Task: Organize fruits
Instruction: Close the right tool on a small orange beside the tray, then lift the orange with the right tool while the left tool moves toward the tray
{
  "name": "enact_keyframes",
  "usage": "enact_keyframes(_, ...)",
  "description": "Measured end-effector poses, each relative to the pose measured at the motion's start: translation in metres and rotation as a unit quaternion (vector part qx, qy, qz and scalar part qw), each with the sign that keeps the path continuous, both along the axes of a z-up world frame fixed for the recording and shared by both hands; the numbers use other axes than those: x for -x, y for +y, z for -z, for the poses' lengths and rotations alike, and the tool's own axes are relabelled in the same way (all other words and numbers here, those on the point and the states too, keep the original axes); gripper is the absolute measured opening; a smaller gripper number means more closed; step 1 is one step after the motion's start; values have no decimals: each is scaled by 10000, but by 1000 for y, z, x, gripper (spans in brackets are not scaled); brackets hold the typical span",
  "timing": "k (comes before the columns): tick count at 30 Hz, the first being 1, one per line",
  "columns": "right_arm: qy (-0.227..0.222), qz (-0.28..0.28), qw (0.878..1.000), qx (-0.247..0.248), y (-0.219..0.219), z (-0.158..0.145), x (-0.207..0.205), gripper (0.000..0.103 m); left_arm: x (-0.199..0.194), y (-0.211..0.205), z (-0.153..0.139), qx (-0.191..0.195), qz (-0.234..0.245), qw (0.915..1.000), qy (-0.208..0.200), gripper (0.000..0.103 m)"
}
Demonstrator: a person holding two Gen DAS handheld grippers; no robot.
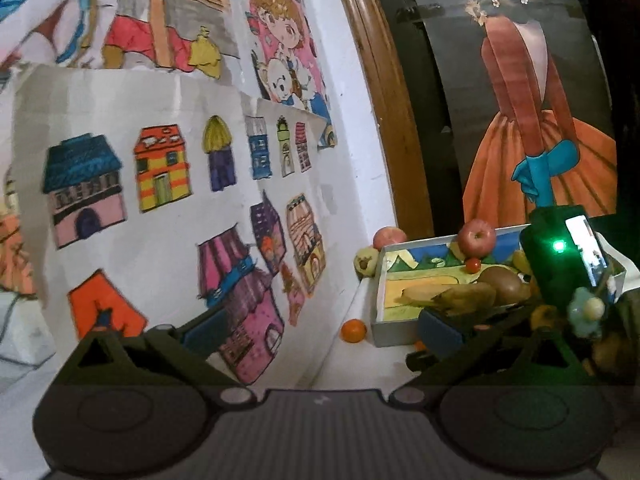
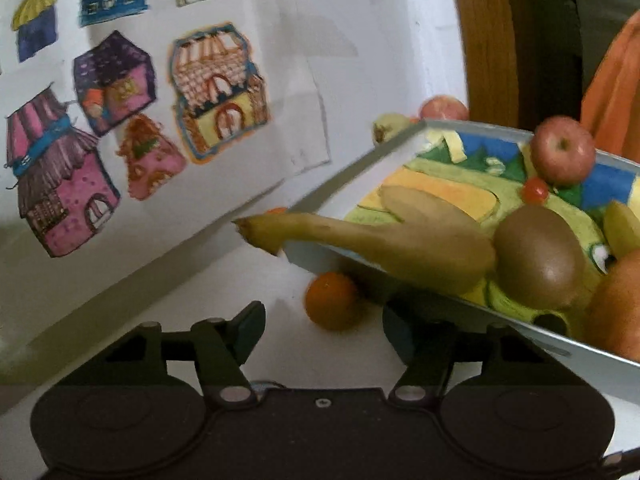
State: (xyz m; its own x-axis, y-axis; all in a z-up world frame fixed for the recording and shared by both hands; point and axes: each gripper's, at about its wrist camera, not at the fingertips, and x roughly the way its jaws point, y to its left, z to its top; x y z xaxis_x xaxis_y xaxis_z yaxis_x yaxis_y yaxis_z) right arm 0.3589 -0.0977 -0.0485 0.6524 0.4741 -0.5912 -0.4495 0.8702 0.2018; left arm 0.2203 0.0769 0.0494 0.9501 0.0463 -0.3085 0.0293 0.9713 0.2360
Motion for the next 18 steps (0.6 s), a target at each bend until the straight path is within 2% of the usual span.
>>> enact_keyframes(1, -25, 42, 10000, 41, 3, 0, 0, 62, 3, 1, -1, 0, -11, 10000, -12, 103)
enact_keyframes(3, -76, 139, 9998, 106, 7, 1, -1, 50, 9, 4, -2, 45, -61, 10000, -12, 103)
enact_keyframes(4, -89, 195, 9997, 128, 8, 1, -1, 49, 10, 4, -2, 61, -68, 10000, -9, 103)
enact_keyframes(6, -141, 279, 9993, 214, 10, 1, 0, 36, 15, 5, -3, 64, -102, 9999, -11, 103)
enact_keyframes(13, 10, 278, 9996, 90, -11, -2, 13, 34, 25, -1, -7, 16, 19, 9999, 153, 103)
enact_keyframes(15, 105, 107, 9999, -47, -29, -6, 27, 34, 28, -4, -9, 32, 91, 9997, 202, 103)
enact_keyframes(18, 4, -105, 9999, -9, -50, -15, 53, 34, 28, -7, -10, 202, 59, 9992, 326, 103)
